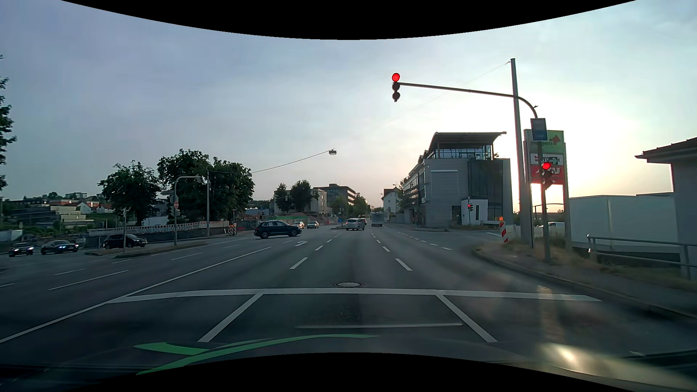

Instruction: Follow the waypoints while adhering to traffic rules and regulations

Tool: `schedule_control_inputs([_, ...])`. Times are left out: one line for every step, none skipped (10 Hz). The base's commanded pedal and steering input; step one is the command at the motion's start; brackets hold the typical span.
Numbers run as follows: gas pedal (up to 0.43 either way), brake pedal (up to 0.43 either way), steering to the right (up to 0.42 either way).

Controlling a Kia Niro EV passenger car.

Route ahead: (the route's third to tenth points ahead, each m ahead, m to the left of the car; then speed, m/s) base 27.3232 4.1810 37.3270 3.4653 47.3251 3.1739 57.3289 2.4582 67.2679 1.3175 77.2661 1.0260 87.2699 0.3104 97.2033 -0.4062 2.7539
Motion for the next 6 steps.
schedule_control_inputs([0.0,0.22,0.0])
schedule_control_inputs([0.0,0.226,0.0])
schedule_control_inputs([0.0,0.232,0.0])
schedule_control_inputs([0.0,0.238,0.0])
schedule_control_inputs([0.0,0.244,0.0])
schedule_control_inputs([0.0,0.256,0.0])
